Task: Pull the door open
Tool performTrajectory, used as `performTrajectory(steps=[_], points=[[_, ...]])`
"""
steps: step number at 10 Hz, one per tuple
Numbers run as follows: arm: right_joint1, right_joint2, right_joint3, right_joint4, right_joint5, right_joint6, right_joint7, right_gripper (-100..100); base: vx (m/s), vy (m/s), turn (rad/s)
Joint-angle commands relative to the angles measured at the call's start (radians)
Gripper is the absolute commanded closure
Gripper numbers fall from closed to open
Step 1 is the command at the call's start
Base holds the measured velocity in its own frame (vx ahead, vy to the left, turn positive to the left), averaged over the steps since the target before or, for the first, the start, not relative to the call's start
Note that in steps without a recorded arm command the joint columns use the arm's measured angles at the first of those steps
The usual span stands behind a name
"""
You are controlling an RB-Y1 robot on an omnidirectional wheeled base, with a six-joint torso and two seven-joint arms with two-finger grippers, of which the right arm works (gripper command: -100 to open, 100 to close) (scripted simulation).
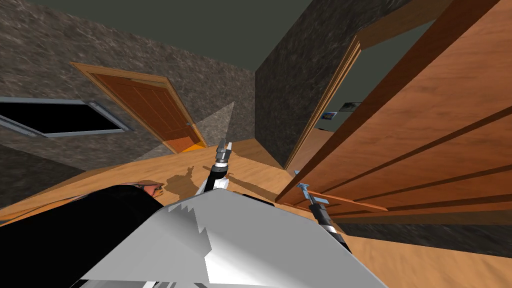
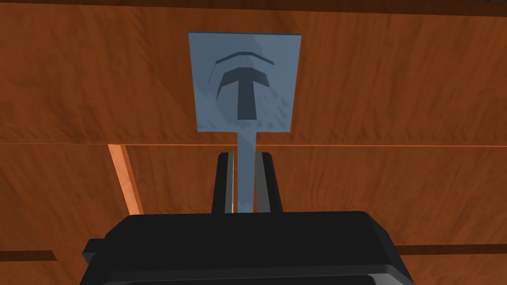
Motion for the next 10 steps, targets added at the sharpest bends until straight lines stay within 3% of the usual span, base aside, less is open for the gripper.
performTrajectory(steps=[1, 2, 4, 10], points=[[0.013, -0.006, 0.003, 0.003, -0.001, -0.019, -0.004, 100, -0.148, -0.058, 0.119], [0.018, -0.008, 0.005, 0.007, -0.001, -0.029, -0.007, 100, -0.148, -0.058, 0.099], [0.012, 0.002, -0.008, -0.014, 0.014, -0.001, -0.004, 100, -0.084, -0.027, 0.056], [-0.033, 0.038, -0.071, -0.03, 0.077, 0.067, 0.002, 100, -0.197, -0.069, 0.13]])
